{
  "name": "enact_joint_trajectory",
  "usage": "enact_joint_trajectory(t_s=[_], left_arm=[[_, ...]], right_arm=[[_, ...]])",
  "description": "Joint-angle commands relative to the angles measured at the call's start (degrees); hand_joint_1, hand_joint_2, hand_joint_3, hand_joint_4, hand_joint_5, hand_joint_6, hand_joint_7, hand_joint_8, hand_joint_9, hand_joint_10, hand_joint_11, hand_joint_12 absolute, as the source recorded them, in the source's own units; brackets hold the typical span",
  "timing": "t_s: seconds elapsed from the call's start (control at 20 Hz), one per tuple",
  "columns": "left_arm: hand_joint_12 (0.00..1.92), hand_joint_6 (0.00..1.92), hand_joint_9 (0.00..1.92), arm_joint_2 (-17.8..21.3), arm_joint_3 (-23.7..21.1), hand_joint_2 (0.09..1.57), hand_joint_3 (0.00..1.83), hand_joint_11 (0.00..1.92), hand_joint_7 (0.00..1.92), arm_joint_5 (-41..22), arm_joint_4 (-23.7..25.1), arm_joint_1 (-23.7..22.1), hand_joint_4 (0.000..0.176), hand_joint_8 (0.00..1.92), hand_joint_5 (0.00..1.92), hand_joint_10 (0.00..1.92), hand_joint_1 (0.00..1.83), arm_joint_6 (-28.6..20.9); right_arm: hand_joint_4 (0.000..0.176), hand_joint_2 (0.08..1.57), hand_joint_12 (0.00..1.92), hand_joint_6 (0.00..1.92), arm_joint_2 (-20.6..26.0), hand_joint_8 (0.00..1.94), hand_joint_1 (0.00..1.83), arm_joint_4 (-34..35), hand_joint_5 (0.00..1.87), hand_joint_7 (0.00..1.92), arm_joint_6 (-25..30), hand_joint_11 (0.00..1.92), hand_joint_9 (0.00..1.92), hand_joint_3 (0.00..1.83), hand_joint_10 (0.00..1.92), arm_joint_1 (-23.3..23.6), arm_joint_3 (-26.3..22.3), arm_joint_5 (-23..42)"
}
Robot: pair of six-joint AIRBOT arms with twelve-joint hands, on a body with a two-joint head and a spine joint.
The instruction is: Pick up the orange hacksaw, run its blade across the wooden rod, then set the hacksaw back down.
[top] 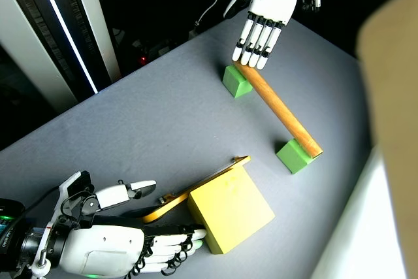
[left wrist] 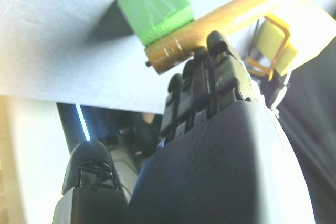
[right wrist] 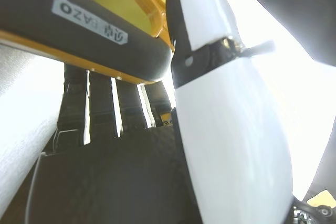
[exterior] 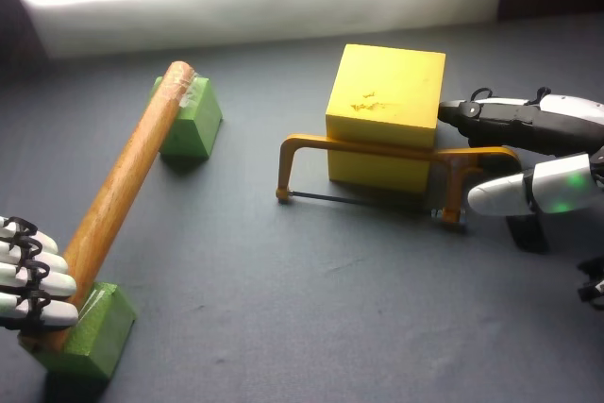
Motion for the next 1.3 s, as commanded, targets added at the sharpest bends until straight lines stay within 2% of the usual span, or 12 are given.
enact_joint_trajectory(t_s=[0.0,0.15,0.35,0.65,0.8,0.9,1.05,1.15,1.2,1.25], left_arm=[[0.31,0.00,0.08,0.1,0.4,1.14,0.00,0.00,0.08,-2.7,-3.1,-0.2,0.000,0.00,0.08,0.00,0.12,0.1],[0.27,0.00,0.07,0.1,0.4,1.16,0.00,0.00,0.08,-2.7,-3.1,-0.2,0.000,0.00,0.07,0.00,0.11,0.1],[0.30,0.00,0.09,0.1,0.3,1.15,0.00,0.00,0.08,-2.7,-3.2,-0.2,0.000,0.00,0.08,0.00,0.12,0.1],[0.30,0.00,0.09,0.1,0.3,1.15,0.00,0.00,0.09,-2.8,-3.3,-0.3,0.000,0.00,0.07,0.00,0.13,0.1],[0.27,0.00,0.07,0.1,0.2,1.16,0.00,0.00,0.06,-2.8,-3.3,-0.3,0.000,0.00,0.04,0.00,0.06,0.1],[0.27,0.00,0.07,0.1,0.2,1.16,0.00,0.00,0.06,-2.8,-3.4,-0.3,0.000,0.00,0.05,0.00,0.07,0.1],[0.28,0.01,0.08,0.1,0.2,1.17,0.00,0.00,0.08,-2.8,-3.5,-0.3,0.000,0.00,0.08,0.00,0.10,0.1],[0.21,0.01,0.07,0.1,0.2,1.17,0.00,0.00,0.07,-2.8,-3.5,-0.4,0.000,0.01,0.07,0.00,0.10,0.4],[0.22,0.00,0.07,0.1,0.1,1.17,0.00,0.00,0.07,-2.8,-3.5,-0.4,0.000,0.00,0.07,0.00,0.11,0.4],[0.22,0.00,0.06,0.1,0.1,1.17,0.00,0.00,0.06,-2.8,-3.5,-0.5,0.000,0.00,0.06,0.00,0.10,0.4]], right_arm=[[0.000,1.08,0.48,0.00,-0.1,0.00,1.00,2.3,0.10,0.07,1.5,0.00,0.11,0.00,0.00,0.9,-0.2,6.8],[0.000,1.09,0.41,0.00,-0.2,0.00,1.02,2.5,0.10,0.07,2.8,0.00,0.09,0.00,0.00,1.0,-0.3,7.0],[0.000,1.09,0.42,0.00,-0.2,0.00,1.00,2.9,0.09,0.07,4.0,0.00,0.10,0.00,0.00,1.2,-0.8,7.3],[0.000,1.08,0.47,0.00,-0.3,0.00,1.02,4.2,0.10,0.07,3.3,0.00,0.11,0.00,0.00,1.3,-1.3,7.2],[0.000,1.05,0.53,0.01,-0.3,0.01,1.06,4.2,0.12,0.10,3.2,0.00,0.12,0.00,0.01,1.3,-1.5,7.0],[0.000,1.09,0.46,0.00,-0.3,0.00,1.07,4.3,0.11,0.09,3.2,0.00,0.11,0.01,0.00,1.3,-1.5,6.9],[0.000,1.11,0.52,0.00,-0.4,0.00,1.13,6.0,0.12,0.11,2.0,0.00,0.12,0.01,0.00,1.4,-1.7,7.0],[0.000,1.11,0.67,0.01,-0.6,0.01,1.21,7.6,0.15,0.15,1.0,0.00,0.18,0.00,0.01,1.4,-1.9,7.0],[0.000,1.09,0.91,0.01,-0.6,0.01,1.23,8.3,0.21,0.22,0.5,0.00,0.30,0.00,0.02,1.5,-2.0,7.0],[0.000,1.12,1.05,0.02,-0.7,0.02,1.30,8.5,0.33,0.38,0.5,0.15,0.51,0.00,0.05,1.5,-2.0,7.0]])
